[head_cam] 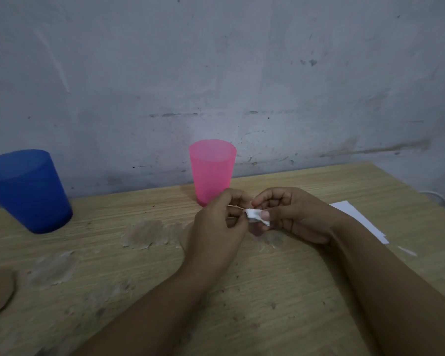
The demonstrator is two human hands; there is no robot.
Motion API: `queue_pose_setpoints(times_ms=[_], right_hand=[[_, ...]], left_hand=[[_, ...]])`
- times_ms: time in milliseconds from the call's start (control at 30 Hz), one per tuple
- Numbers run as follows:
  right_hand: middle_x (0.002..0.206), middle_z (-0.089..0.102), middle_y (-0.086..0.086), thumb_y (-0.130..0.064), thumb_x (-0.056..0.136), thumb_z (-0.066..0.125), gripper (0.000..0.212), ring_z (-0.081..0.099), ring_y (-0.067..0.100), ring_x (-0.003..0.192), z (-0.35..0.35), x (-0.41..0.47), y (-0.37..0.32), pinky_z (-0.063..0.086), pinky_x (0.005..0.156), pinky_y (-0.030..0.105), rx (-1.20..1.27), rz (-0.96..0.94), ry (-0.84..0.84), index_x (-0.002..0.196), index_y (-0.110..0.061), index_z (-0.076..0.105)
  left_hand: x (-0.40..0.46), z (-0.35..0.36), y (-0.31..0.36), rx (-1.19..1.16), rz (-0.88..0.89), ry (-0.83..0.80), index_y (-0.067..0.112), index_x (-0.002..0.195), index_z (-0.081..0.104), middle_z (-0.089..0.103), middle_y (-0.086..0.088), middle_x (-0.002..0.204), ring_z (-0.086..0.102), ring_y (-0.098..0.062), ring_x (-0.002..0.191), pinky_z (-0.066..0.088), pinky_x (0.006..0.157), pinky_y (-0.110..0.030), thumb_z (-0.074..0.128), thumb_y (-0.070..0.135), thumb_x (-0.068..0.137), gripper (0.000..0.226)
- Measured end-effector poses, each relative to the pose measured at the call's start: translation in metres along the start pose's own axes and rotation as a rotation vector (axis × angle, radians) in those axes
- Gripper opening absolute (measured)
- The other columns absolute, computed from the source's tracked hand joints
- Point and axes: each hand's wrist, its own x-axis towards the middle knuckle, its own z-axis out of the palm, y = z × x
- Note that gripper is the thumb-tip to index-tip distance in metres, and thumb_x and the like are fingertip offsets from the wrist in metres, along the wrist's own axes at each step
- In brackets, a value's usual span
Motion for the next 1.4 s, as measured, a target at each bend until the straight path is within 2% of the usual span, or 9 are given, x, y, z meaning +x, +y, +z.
queue_pose_setpoints(times_ms=[167, 333, 567, 667, 900, 1000, 1167, 1267, 1400], right_hand=[[0.079, 0.068, 0.011, 0.011, 0.069, 0.062, 0.026, 0.065, 0.022, 0.071, -0.001, 0.001, 0.001, 0.057, 0.068, 0.029, -0.036, -0.052, 0.04, 0.09, -0.004, 0.066], [0.081, 0.07, 0.01, 0.006, 0.065, 0.069, 0.025, 0.066, 0.023, 0.078, 0.003, 0.005, 0.0, 0.057, 0.077, 0.032, -0.134, -0.113, 0.1, 0.083, -0.011, 0.069], [0.065, 0.07, 0.006, 0.006, 0.069, 0.072, 0.015, 0.064, 0.014, 0.061, 0.018, 0.01, 0.003, 0.052, 0.057, 0.022, -0.231, -0.258, 0.306, 0.07, -0.008, 0.068], [0.068, 0.072, 0.013, 0.004, 0.069, 0.073, 0.009, 0.069, 0.02, 0.063, 0.019, 0.01, 0.003, 0.054, 0.058, 0.024, -0.152, -0.254, 0.371, 0.076, -0.002, 0.071], [0.086, 0.074, 0.017, -0.013, 0.06, 0.079, 0.03, 0.07, 0.028, 0.084, 0.013, 0.008, 0.004, 0.057, 0.073, 0.033, 0.025, -0.169, 0.321, 0.088, -0.003, 0.074], [0.084, 0.075, 0.012, -0.01, 0.063, 0.08, 0.024, 0.072, 0.022, 0.08, 0.007, 0.006, -0.001, 0.057, 0.073, 0.027, -0.101, -0.197, 0.446, 0.086, -0.008, 0.075], [0.089, 0.075, 0.001, -0.009, 0.079, 0.07, 0.014, 0.067, 0.009, 0.081, -0.019, 0.002, -0.007, 0.041, 0.076, 0.007, -1.107, -0.25, 0.848, 0.091, -0.013, 0.075], [0.098, 0.074, 0.008, -0.003, 0.081, 0.062, 0.02, 0.066, 0.021, 0.094, -0.017, 0.004, 0.0, 0.041, 0.082, 0.018, -1.358, -0.174, 0.754, 0.096, -0.009, 0.073], [0.098, 0.074, 0.007, -0.004, 0.08, 0.064, 0.019, 0.065, 0.016, 0.09, 0.002, 0.01, -0.002, 0.031, 0.076, 0.004, -1.322, -0.216, 0.578, 0.095, -0.01, 0.075]], left_hand=[[-0.002, 0.002, 0.001, -0.086, 0.002, 0.018, 0.03, 0.094, 0.064, 0.069, 0.017, 0.086, 0.066, 0.001, 0.076, 0.049, 0.065, -0.011, 0.064, 0.009, 0.082, 0.024], [0.0, 0.003, -0.003, -0.043, 0.009, 0.06, 0.035, 0.092, 0.063, 0.068, 0.009, 0.083, 0.067, -0.004, 0.074, 0.053, 0.068, -0.018, 0.075, 0.009, 0.076, 0.033], [-0.002, 0.0, -0.002, 0.016, 0.084, 0.098, 0.033, 0.118, 0.061, 0.071, 0.018, 0.087, 0.067, 0.003, 0.079, 0.053, 0.074, -0.016, 0.077, 0.011, 0.075, 0.051], [-0.004, 0.002, -0.002, 0.114, 0.153, 0.074, 0.028, 0.135, 0.046, 0.068, 0.018, 0.104, 0.064, 0.008, 0.092, 0.048, 0.082, -0.009, 0.068, 0.006, 0.084, 0.06], [-0.004, 0.007, -0.004, 0.222, 0.099, -0.181, 0.04, 0.146, -0.001, 0.049, 0.012, 0.14, 0.043, 0.005, 0.127, 0.039, 0.103, -0.02, 0.052, 0.017, 0.095, 0.077], [-0.007, 0.008, -0.005, 0.291, 0.129, -0.228, 0.046, 0.145, -0.006, 0.045, 0.018, 0.142, 0.041, 0.006, 0.127, 0.036, 0.101, -0.017, 0.049, 0.024, 0.095, 0.079], [-0.007, 0.008, -0.004, 0.741, 0.356, -0.273, 0.023, 0.133, 0.051, 0.048, 0.001, 0.143, 0.04, -0.013, 0.132, 0.028, 0.11, -0.028, 0.046, 0.028, 0.093, 0.041], [-0.008, 0.01, -0.007, 0.857, 0.332, -0.361, 0.021, 0.132, 0.052, 0.042, 0.0, 0.148, 0.033, -0.015, 0.137, 0.019, 0.11, -0.026, 0.041, 0.037, 0.094, 0.042], [-0.007, 0.01, -0.008, 0.853, 0.286, -0.369, 0.024, 0.134, 0.049, 0.041, 0.001, 0.148, 0.033, -0.014, 0.137, 0.023, 0.108, -0.026, 0.04, 0.04, 0.095, 0.043]])
